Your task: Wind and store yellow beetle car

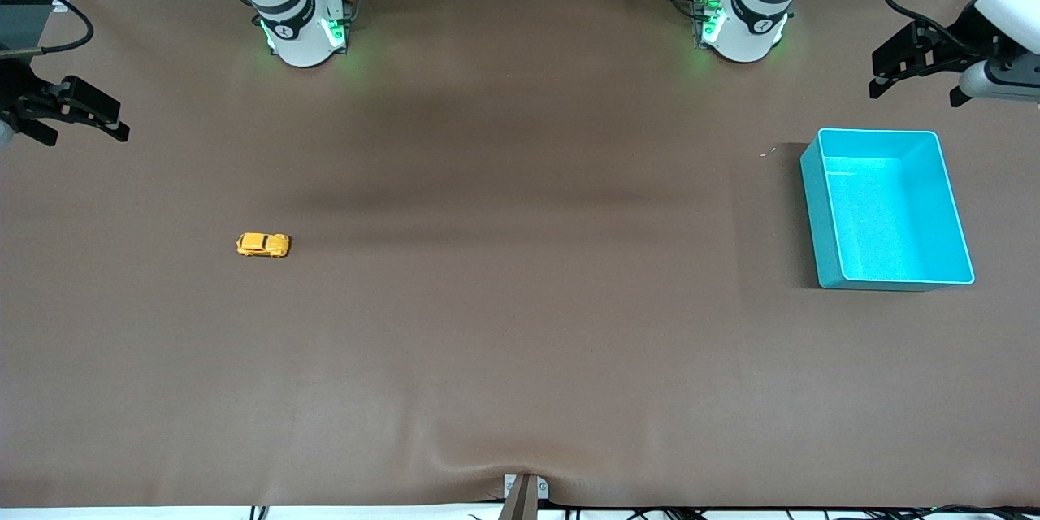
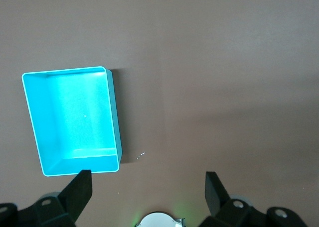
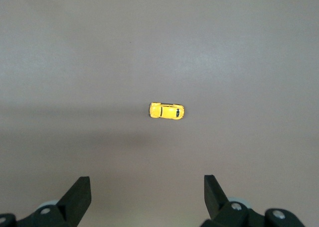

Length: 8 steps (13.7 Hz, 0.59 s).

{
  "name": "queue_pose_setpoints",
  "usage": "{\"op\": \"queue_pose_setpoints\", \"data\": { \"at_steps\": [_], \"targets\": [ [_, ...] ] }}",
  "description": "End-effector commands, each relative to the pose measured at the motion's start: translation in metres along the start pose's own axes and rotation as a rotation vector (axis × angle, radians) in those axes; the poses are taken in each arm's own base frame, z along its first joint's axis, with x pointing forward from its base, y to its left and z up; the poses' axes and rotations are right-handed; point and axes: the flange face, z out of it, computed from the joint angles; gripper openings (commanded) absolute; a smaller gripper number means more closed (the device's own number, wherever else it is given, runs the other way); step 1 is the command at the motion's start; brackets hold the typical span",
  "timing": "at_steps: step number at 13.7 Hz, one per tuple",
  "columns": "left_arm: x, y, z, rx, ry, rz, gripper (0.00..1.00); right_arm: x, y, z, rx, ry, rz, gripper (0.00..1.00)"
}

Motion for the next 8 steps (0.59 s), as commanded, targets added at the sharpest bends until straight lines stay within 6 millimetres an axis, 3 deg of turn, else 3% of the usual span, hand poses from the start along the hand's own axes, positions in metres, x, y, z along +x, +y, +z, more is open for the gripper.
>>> {"op": "queue_pose_setpoints", "data": {
  "at_steps": [1,6,8],
  "targets": [
    [-0.005,-0.001,-0.004,-0.003,0.0,-0.016,1.0,-0.002,0.0,-0.003,-0.01,-0.005,0.018,1.0],
    [0.001,-0.011,0.005,0.059,-0.015,-0.035,1.0,0.002,-0.002,0.003,-0.004,-0.015,-0.014,1.0],
    [-0.001,-0.015,0.001,0.047,-0.008,-0.038,1.0,0.009,-0.012,0.015,0.001,-0.042,-0.071,1.0]
  ]
}}
